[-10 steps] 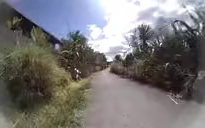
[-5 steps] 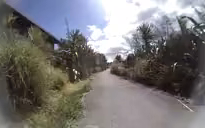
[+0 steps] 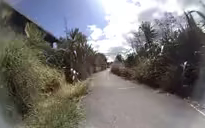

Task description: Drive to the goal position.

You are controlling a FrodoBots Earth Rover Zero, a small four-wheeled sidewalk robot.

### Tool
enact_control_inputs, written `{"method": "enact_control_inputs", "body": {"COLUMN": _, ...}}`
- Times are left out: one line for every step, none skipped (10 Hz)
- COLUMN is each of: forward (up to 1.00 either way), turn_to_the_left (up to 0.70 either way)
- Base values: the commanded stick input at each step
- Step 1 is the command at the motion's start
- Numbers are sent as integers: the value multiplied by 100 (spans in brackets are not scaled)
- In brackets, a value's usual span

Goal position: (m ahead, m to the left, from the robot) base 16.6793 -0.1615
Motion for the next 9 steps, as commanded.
{"method": "enact_control_inputs", "body": {"forward": 70, "turn_to_the_left": 0}}
{"method": "enact_control_inputs", "body": {"forward": 70, "turn_to_the_left": 0}}
{"method": "enact_control_inputs", "body": {"forward": 70, "turn_to_the_left": 0}}
{"method": "enact_control_inputs", "body": {"forward": 70, "turn_to_the_left": 0}}
{"method": "enact_control_inputs", "body": {"forward": 70, "turn_to_the_left": 0}}
{"method": "enact_control_inputs", "body": {"forward": 70, "turn_to_the_left": 0}}
{"method": "enact_control_inputs", "body": {"forward": 70, "turn_to_the_left": 0}}
{"method": "enact_control_inputs", "body": {"forward": 70, "turn_to_the_left": 0}}
{"method": "enact_control_inputs", "body": {"forward": 70, "turn_to_the_left": 0}}
